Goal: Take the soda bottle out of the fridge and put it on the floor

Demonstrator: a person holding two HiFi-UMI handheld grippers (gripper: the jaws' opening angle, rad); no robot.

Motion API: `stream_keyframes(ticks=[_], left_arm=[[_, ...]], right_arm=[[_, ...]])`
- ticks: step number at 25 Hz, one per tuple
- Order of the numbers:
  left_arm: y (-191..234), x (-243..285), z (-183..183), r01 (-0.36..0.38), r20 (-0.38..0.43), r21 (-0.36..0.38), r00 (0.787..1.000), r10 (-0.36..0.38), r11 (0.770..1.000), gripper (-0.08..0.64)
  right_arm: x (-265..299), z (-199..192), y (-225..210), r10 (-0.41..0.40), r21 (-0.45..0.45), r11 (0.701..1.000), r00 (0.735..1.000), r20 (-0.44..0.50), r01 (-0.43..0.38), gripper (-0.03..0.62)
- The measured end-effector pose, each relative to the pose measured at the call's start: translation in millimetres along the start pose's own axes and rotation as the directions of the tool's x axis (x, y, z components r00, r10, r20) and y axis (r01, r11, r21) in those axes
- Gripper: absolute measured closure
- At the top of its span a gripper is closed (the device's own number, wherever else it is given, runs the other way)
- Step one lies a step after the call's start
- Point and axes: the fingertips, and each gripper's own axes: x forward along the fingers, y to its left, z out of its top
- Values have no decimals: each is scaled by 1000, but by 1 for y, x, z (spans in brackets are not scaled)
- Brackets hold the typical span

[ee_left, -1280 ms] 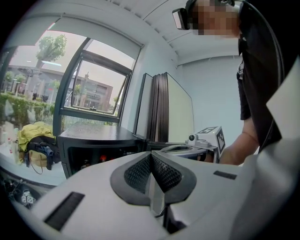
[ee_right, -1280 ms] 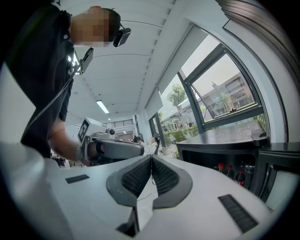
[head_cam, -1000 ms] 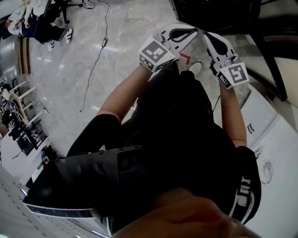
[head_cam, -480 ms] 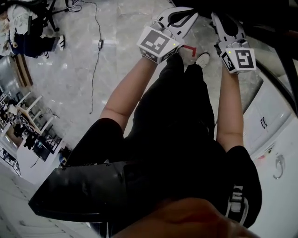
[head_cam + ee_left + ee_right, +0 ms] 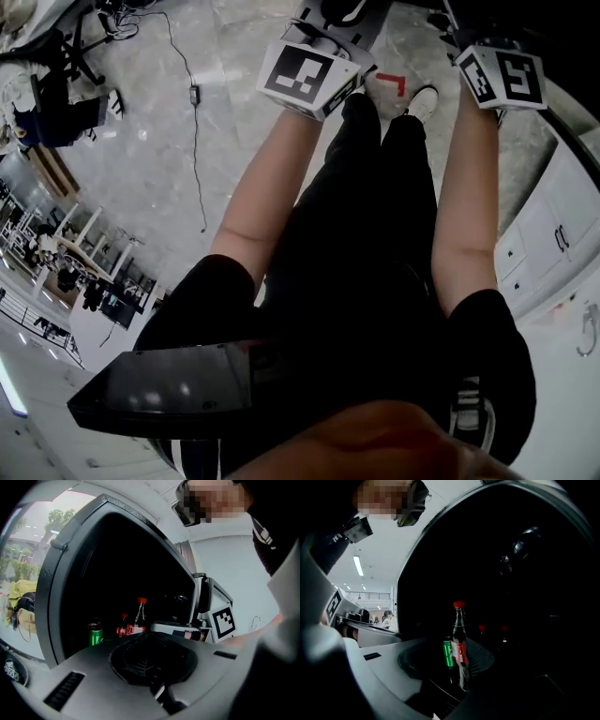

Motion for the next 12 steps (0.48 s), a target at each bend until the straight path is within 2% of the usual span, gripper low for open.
stream_keyframes(ticks=[6,12], left_arm=[[10,17,-2,0,10,13,1000,0,1000,559],[17,28,3,13,31,32,999,-14,999,558]], right_arm=[[23,-5,-19,-11,-30,999,1000,-20,10,300],[50,0,-27,6,-38,999,1000,-21,-7,276]])
